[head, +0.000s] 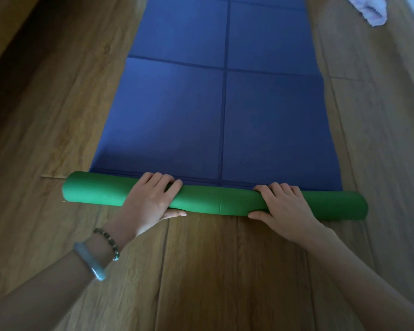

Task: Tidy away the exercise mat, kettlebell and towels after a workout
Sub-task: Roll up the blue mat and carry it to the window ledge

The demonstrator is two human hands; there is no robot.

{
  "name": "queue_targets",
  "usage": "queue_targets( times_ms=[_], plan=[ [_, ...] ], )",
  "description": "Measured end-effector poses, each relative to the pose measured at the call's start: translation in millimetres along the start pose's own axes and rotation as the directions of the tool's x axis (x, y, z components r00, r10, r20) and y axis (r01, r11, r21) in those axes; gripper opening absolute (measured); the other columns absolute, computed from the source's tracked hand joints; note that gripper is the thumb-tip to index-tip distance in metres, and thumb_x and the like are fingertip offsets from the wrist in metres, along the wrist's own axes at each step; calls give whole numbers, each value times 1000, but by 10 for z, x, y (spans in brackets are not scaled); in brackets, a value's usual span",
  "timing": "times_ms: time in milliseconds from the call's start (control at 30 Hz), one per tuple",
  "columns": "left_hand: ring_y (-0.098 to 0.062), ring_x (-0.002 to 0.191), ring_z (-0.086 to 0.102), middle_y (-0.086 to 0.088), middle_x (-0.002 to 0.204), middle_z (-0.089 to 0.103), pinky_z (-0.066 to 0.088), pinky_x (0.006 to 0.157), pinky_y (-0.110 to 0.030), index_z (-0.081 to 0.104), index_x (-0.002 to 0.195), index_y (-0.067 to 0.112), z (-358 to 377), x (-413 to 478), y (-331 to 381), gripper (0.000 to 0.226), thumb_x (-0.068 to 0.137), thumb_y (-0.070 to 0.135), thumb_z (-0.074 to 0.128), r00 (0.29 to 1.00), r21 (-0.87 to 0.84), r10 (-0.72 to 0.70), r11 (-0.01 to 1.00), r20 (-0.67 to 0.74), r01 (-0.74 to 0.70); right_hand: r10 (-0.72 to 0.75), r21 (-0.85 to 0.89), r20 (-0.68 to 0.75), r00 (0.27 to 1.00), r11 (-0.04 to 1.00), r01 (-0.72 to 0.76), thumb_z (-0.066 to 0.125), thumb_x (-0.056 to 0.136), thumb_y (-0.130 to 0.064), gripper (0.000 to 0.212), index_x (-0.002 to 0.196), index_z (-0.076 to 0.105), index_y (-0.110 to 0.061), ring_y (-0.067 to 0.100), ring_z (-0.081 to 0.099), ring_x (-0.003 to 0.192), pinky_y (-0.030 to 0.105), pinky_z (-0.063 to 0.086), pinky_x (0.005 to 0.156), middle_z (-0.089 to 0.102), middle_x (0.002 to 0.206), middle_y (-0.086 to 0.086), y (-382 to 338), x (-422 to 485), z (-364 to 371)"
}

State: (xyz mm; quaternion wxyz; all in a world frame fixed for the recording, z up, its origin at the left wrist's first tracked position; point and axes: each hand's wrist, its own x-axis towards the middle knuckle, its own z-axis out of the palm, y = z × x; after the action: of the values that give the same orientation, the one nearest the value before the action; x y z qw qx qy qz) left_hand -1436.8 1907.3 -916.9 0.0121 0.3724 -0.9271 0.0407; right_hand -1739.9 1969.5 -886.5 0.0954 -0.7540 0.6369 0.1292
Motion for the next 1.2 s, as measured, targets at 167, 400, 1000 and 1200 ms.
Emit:
queue_targets(
  times_ms=[167, 400, 1000, 1200],
  plan=[
    [-25, 74, 58, -7, 84, 61, 46, 70, -35, 62, 101, 6, 11, -180, 15, 69, 85, 68, 38, 995, -21, 96, 995, -6, -96, -39, 42, 117, 992, 999, 35, -1, 69, -82, 91, 135, 31, -29, 14, 46, 109, 32, 31, 99, 49, 118, -7, -76, -171, -23],
    [-17, 73, 56, 4, 81, 59, 43, 67, -28, 56, 103, 18, -57, 3, -134, 77, 75, 83, 25, 981, -124, 158, 982, 115, -143, -21, 129, 159, 987, 992, 1, 3, 68, -78, 90, 147, 1, -36, 17, 34, 129, 38, 16, 110, 37, 140, -1, -90, -220, -37],
    [-35, 119, 45, -21, 124, 56, 29, 107, -50, 45, 130, -6, 77, -416, 341, 98, 77, 76, 41, 984, -34, -173, 984, 50, 175, 172, -44, -164, 971, 982, -182, 89, 35, -9, 96, 120, 45, -13, 36, 61, 90, 55, 47, 82, 61, 101, 19, -430, -210, 304],
    [-33, 94, 58, -17, 106, 61, 40, 89, -44, 49, 118, -3, 48, -133, 86, 95, 68, 78, 54, 996, 36, -58, 998, 70, 56, 207, -3, -187, 960, 978, -211, 86, 32, -9, 87, 114, 56, -4, 40, 60, 96, 57, 45, 90, 60, 103, 23, -441, -83, 254]
  ],
)
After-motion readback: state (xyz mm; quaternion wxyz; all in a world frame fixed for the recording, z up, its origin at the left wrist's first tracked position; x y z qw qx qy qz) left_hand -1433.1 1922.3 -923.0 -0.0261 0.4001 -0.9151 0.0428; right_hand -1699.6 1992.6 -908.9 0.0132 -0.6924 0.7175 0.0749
